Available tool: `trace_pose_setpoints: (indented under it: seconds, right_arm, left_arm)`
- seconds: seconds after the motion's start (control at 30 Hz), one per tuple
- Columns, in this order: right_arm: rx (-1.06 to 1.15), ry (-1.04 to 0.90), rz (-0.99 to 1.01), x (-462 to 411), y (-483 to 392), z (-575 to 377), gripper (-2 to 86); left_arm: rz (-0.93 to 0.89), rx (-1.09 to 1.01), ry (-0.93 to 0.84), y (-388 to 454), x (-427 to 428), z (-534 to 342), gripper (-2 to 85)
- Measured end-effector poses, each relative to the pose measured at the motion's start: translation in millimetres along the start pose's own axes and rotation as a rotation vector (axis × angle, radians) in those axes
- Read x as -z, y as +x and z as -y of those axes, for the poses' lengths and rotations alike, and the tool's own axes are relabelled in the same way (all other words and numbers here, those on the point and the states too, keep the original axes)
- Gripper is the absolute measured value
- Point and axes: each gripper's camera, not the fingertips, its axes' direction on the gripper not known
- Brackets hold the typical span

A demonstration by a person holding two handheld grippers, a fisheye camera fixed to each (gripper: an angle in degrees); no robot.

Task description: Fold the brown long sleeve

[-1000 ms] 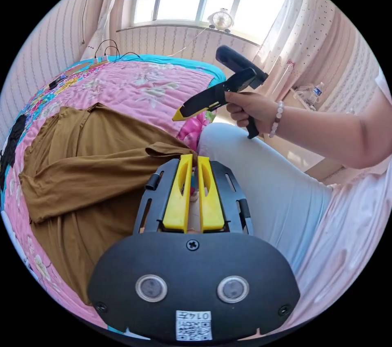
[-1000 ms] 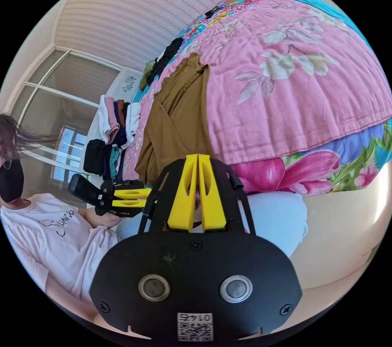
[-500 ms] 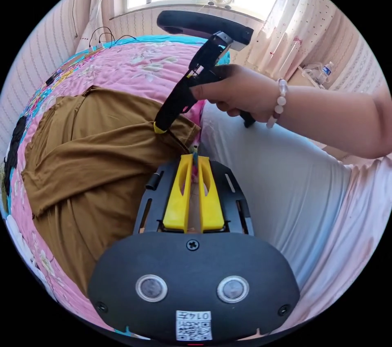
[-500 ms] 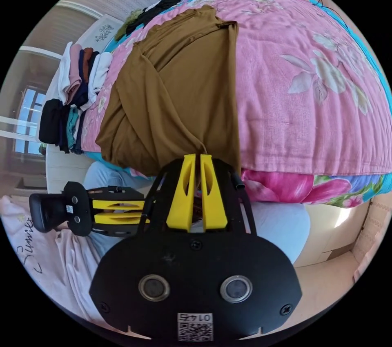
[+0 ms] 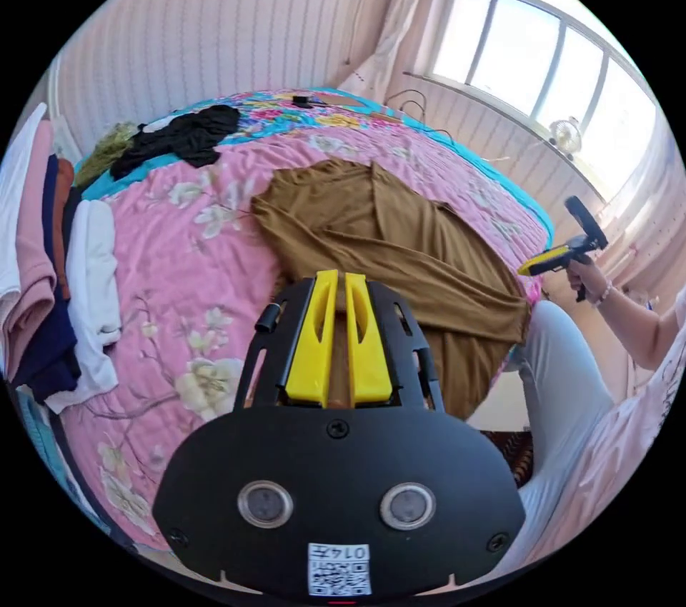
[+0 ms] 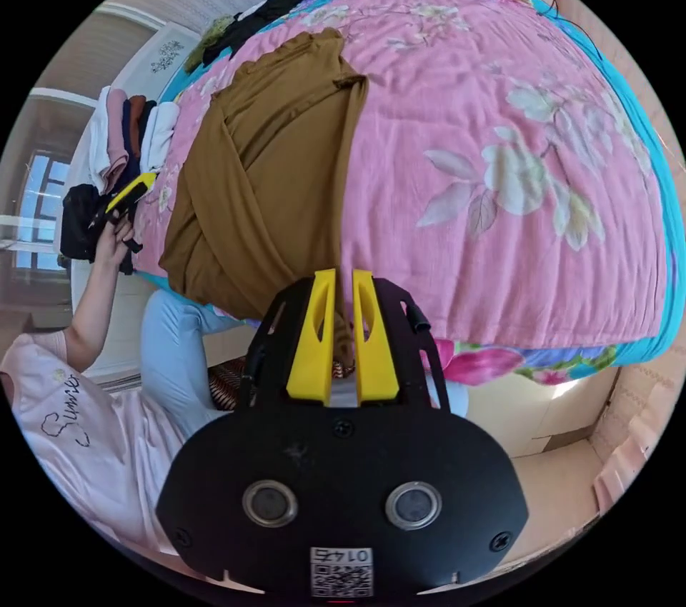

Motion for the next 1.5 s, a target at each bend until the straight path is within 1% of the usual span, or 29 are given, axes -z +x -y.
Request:
trace_pose_setpoints:
  seconds: [0.03, 0.17, 0.23, 0.3, 0.37, 0.43, 0.47, 0.5, 0.57, 0.63, 0.7, 0.77, 0.83, 0.93, 0.97, 1.0, 1.07, 1.17, 1.3, 1.4, 1.5]
  right_arm:
    - [0.040, 0.037, -0.001, 9.8, -6.8, 20.8, 5.4]
    - [0.189, 0.158, -0.014, 35.2, -36.5, 111.7, 6.9]
    - [0.215, 0.194, -0.007, 40.2, -43.7, 151.8, 7.4]
    - [0.201, 0.205, -0.002, 39.9, -44.7, 190.0, 8.7]
    - [0.149, 0.182, -0.010, 32.9, -40.6, 234.2, 12.2]
    - [0.107, 0.174, -0.022, 26.3, -36.6, 257.3, 13.2]
    - [0.083, 0.171, -0.023, 21.3, -34.4, 267.6, 12.9]
    - [0.075, 0.162, -0.014, 18.1, -33.3, 271.5, 11.6]
    - [0.102, 0.074, 0.081, 6.2, -33.7, 280.3, 4.9]
    - [0.121, 0.078, 0.052, 12.8, -34.3, 279.5, 2.1]
    - [0.124, 0.126, 0.043, 30.4, -30.3, 277.3, 1.3]
    - [0.099, 0.210, 0.076, 59.8, -21.0, 276.0, 0.7]
    - [0.078, 0.248, 0.092, 77.8, -16.7, 276.7, 0.5]
    - [0.068, 0.259, 0.082, 94.2, -15.2, 276.0, 0.3]
    - [0.065, 0.256, 0.089, 97.4, -15.1, 272.5, 0.2]
    - [0.065, 0.258, 0.088, 99.0, -15.4, 269.5, 0.2]
    - [0.093, 0.286, 0.116, 106.0, -18.0, 249.9, 0.2]
    - [0.171, 0.322, 0.168, 116.1, -22.5, 210.7, 0.3]
    - [0.265, 0.337, 0.222, 124.5, -28.6, 142.3, 0.4]
    - [0.312, 0.294, 0.235, 116.8, -32.5, 74.8, 0.4]
    - [0.305, 0.210, 0.253, 87.3, -33.6, 11.6, 0.4]
  left_arm:
    - [-0.015, 0.060, -0.011, -27.8, -7.1, 18.0, 3.3]
    - [-0.050, 0.151, -0.008, -80.8, -37.2, 62.5, 6.1]
    - [-0.087, 0.216, -0.056, -105.8, -67.2, 82.3, 7.8]
    - [-0.130, 0.259, -0.085, -120.7, -88.1, 92.3, 8.5]
    - [-0.155, 0.315, -0.084, -134.7, -102.6, 98.3, 8.8]
    - [-0.128, 0.349, -0.079, -148.2, -116.1, 104.0, 7.4]
    - [-0.122, 0.333, -0.092, -149.4, -119.9, 105.7, 6.5]
    - [-0.106, 0.287, -0.159, -150.1, -128.1, 109.3, 4.0]
    - [-0.039, 0.218, -0.229, -150.0, -129.7, 116.7, 0.5]
    - [-0.005, 0.153, -0.183, -153.5, -110.5, 131.3, -0.5]
    - [0.010, 0.141, -0.162, -159.6, -95.5, 146.3, -0.8]
    - [0.041, 0.142, -0.170, -164.7, -84.6, 163.1, -0.9]
    - [0.132, 0.122, -0.152, -166.6, -72.5, 179.9, -1.0]
    - [0.103, 0.157, -0.134, -171.6, -62.3, 187.3, -1.0]
    - [0.065, 0.163, -0.120, -171.5, -56.3, 186.8, -1.0]
    - [0.042, 0.153, -0.093, -168.4, -48.2, 183.5, -1.0]
    - [0.051, 0.108, -0.079, -160.0, -35.1, 174.8, -1.0]
    - [0.044, 0.035, -0.040, -143.4, -5.0, 145.4, -1.0]
    - [-0.016, -0.060, 0.036, -108.9, 53.1, 70.0, -1.0]
    - [-0.051, -0.129, 0.035, -77.8, 84.4, 1.2, -1.0]
    - [-0.065, -0.124, -0.017, -48.7, 90.7, -68.8, -1.0]
